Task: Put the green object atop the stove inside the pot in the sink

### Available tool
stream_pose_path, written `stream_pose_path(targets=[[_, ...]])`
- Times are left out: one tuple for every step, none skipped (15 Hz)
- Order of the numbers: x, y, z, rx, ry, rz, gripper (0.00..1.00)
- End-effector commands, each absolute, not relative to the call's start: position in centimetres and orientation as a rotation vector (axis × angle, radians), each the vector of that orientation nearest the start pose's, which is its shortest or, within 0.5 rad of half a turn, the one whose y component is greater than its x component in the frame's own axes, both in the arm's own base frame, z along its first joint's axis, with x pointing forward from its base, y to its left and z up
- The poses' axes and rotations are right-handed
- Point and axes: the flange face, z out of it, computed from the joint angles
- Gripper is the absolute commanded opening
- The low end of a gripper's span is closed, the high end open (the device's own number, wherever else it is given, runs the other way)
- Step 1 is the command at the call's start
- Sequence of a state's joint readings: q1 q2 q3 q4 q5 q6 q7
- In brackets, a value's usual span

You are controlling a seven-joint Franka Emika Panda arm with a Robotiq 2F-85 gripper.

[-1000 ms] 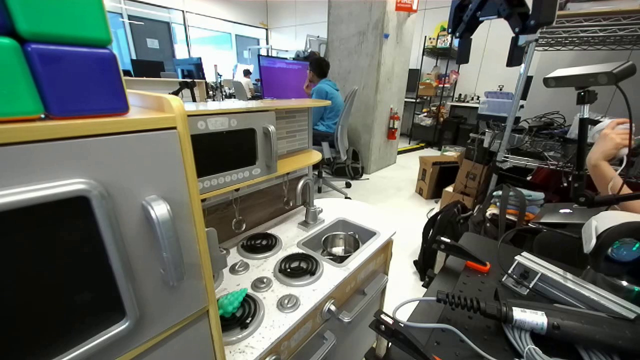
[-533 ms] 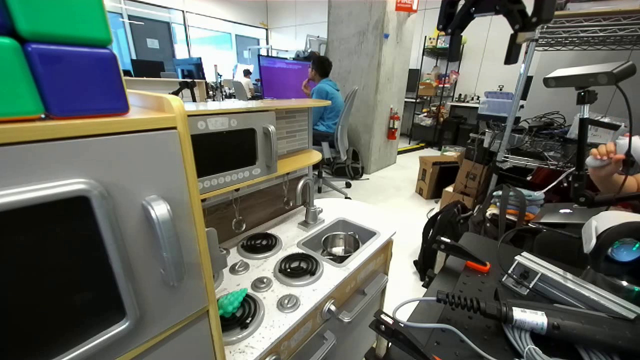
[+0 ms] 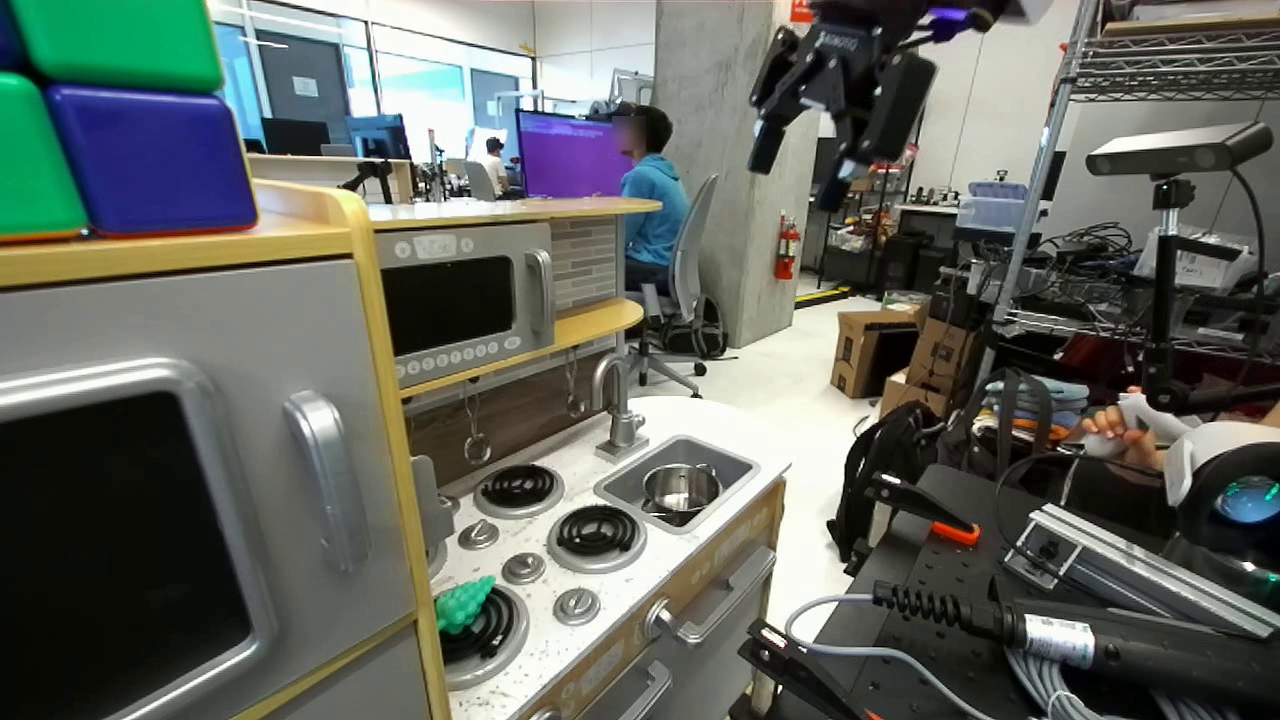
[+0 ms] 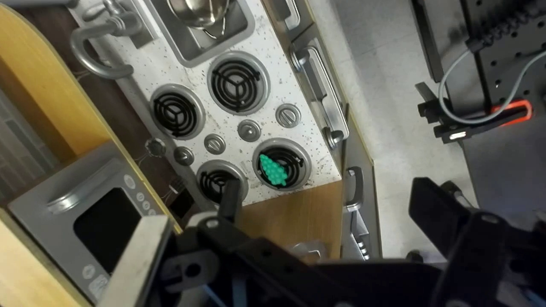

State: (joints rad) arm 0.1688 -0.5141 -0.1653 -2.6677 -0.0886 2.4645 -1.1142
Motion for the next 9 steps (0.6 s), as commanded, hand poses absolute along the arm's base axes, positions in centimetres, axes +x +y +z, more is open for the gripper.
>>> stream_pose_path(targets=[[44.7,2.6,37.4,-2.670,-1.720,-0.427,1.00],[46.0,3.0,36.1,-2.671,-1.679,-0.403,1.00],[47.2,3.2,34.8,-2.678,-1.639,-0.381,1.00],[48.6,3.2,33.6,-2.693,-1.591,-0.348,1.00],[49.9,3.2,32.3,-2.708,-1.552,-0.316,1.00],[51.3,3.2,31.0,-2.722,-1.525,-0.285,1.00],[52.7,3.3,29.7,-2.736,-1.504,-0.257,1.00],[53.8,3.3,28.7,-2.750,-1.492,-0.228,1.00],[54.9,3.4,27.7,-2.763,-1.476,-0.193,1.00]])
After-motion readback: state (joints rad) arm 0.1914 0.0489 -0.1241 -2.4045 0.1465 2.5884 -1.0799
